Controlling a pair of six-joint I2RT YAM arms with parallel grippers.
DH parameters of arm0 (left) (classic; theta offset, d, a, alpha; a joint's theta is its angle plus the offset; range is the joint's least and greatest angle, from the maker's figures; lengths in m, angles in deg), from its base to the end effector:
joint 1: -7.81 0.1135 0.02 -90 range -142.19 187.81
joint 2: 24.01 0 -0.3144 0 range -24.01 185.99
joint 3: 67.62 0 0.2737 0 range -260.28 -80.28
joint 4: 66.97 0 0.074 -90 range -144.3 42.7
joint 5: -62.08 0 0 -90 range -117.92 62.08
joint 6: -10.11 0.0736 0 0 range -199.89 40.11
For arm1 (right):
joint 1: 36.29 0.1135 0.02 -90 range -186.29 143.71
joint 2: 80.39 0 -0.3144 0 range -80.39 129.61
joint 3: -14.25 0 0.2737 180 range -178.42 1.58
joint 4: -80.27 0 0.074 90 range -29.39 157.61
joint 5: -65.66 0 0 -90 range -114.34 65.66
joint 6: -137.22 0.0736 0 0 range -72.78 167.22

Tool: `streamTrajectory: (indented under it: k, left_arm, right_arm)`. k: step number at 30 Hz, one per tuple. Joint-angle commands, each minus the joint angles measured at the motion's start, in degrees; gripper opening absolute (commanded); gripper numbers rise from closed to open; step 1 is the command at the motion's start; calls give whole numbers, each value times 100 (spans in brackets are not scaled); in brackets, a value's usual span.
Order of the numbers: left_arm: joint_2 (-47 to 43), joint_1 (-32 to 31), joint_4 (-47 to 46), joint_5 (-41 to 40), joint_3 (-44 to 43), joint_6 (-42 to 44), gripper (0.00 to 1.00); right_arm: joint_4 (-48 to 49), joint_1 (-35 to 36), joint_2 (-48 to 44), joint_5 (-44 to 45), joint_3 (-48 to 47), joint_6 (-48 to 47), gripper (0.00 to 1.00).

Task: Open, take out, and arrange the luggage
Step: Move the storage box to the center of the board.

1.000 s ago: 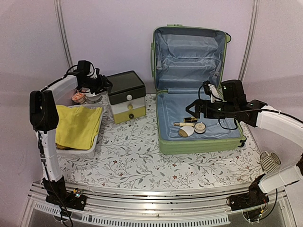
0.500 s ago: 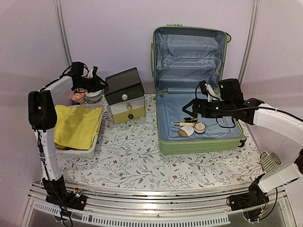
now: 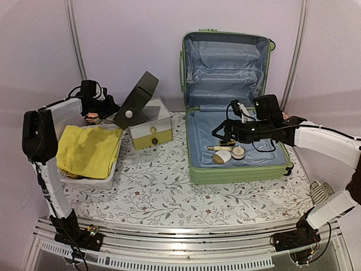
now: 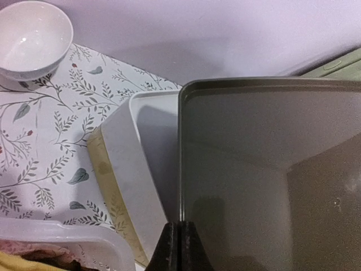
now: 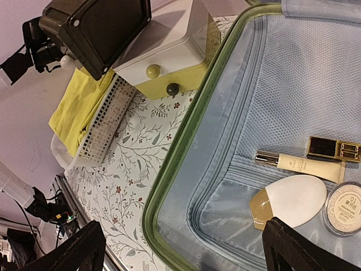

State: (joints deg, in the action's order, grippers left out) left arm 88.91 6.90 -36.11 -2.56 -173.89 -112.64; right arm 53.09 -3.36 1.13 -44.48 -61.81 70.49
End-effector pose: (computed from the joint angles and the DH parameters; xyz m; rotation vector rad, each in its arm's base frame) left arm 0.5252 -0.0399 0.2858 -0.3788 2.2422 -0.8094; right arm 0.2939 0.2206 0.3212 -0.4060 2.2170 0.9294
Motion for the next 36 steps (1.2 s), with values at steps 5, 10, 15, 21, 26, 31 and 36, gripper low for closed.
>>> streamTrajectory:
  k: [5,10,15,21,26,31,36]
  left_arm:
    - [37,-407,-86,-998,91,-772,2]
    - [42,-542,-97,-1176,-154,-1039,4]
    - [-304,-592,-227,-1452,-132,-1155,4]
    - [-487,-646,-331,-1670,-121,-1256,0]
    - [-563,-737,-552,-1876,-20,-1419,0]
    - [-481,-793,-588,-1840,-156,-1386,15]
    - [-439,-773,-459,-1835,-290,-1241,48]
  right_arm:
    - [11,-14,-112,50,-92,-64,99]
    - [116,-10,-96,-1,-11,-65,99]
    - [205,-14,282,-191,-331,17,99]
    - [504,-9,1108,-472,-1037,171,99]
    - [678,53,1751,-808,-1677,339,99]
    - [766,75,1789,-820,-1705,325,99]
    - [712,73,1605,-705,-1528,169,99]
